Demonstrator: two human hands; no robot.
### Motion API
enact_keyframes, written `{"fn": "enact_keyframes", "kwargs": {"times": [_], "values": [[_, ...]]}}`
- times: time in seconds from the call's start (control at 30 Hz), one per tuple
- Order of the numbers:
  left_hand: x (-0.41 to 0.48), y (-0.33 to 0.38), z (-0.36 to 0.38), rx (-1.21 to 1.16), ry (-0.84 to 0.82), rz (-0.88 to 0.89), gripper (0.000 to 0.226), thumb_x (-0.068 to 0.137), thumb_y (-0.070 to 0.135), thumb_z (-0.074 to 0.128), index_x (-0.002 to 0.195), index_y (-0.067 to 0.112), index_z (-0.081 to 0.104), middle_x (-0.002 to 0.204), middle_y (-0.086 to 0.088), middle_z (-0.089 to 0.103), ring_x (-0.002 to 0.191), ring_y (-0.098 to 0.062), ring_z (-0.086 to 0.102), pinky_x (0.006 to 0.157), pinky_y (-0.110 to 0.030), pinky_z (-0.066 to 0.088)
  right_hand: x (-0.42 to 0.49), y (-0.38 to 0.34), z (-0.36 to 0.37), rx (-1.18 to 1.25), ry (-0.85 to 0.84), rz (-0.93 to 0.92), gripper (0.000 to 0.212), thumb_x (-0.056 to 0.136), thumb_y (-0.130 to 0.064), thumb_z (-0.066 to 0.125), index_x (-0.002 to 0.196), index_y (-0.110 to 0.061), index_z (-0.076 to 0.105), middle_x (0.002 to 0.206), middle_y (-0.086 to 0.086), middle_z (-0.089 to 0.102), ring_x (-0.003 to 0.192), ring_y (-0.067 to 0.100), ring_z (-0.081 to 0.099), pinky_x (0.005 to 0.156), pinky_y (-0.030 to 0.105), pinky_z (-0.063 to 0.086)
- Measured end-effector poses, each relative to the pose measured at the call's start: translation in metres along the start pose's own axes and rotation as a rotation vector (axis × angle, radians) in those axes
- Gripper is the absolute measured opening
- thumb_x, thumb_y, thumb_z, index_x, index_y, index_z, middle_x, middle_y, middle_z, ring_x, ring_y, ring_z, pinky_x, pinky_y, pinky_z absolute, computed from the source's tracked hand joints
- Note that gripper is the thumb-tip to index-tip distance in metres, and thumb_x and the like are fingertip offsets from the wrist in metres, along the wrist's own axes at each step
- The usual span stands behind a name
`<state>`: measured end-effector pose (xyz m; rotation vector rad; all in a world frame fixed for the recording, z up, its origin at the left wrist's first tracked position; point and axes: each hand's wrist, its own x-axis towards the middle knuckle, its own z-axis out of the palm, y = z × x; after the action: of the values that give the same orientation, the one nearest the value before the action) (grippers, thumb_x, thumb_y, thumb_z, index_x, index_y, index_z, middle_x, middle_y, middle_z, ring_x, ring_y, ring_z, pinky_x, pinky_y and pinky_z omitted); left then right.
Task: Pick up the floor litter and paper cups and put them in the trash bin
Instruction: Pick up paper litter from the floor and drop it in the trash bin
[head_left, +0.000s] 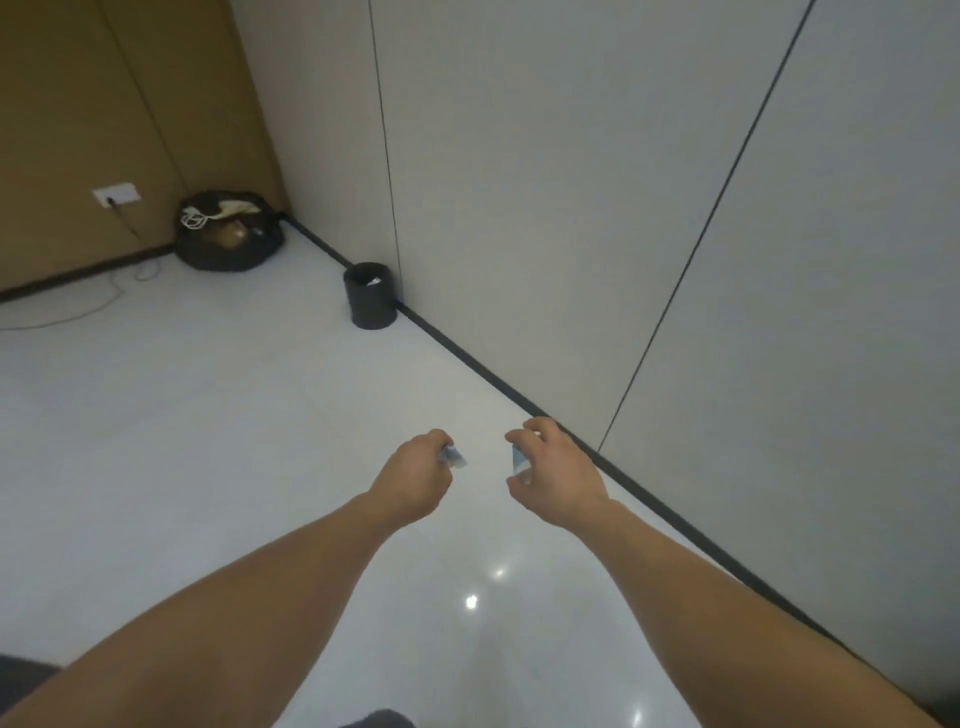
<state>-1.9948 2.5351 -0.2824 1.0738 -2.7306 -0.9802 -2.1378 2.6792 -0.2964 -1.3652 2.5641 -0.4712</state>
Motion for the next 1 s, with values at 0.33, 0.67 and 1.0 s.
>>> {"fn": "enact_keyframes", "kwargs": {"times": [0.33, 0.67, 1.0], "values": [[0.147, -0.092, -0.08, -0.031, 0.069, -0.107, 0.033, 0.092, 0.009, 0.043, 0.124, 0.012, 0.053, 0.115, -0.011, 0.061, 0.096, -0.028, 0.06, 0.078, -0.032, 0.047, 0.203, -0.06, 0.031, -0.055, -0.092, -0.158, 0.056, 0.085, -0.033, 0.063, 0.138, -0.028, 0.046, 0.142, -0.005, 0.034, 0.121, 0.02, 0.046, 0.091, 0.03, 0.046], [0.302, -0.17, -0.176, -0.045, 0.095, -0.149, 0.033, 0.093, 0.009, 0.042, 0.124, 0.014, 0.053, 0.113, -0.009, 0.06, 0.092, -0.026, 0.06, 0.071, -0.028, 0.045, 0.384, -0.126, 0.046, -0.041, -0.108, -0.177, 0.056, 0.085, -0.035, 0.063, 0.138, -0.03, 0.046, 0.143, -0.006, 0.033, 0.122, 0.02, 0.046, 0.092, 0.031, 0.047], [0.491, -0.196, -0.225, -0.052, 0.136, -0.23, 0.033, 0.092, 0.008, 0.043, 0.122, 0.017, 0.054, 0.115, -0.008, 0.061, 0.091, -0.024, 0.061, 0.074, -0.029, 0.049, 0.595, -0.127, 0.054, 0.0, -0.123, -0.243, 0.055, 0.085, -0.033, 0.063, 0.138, -0.029, 0.046, 0.143, -0.006, 0.034, 0.122, 0.019, 0.046, 0.091, 0.03, 0.044]]}}
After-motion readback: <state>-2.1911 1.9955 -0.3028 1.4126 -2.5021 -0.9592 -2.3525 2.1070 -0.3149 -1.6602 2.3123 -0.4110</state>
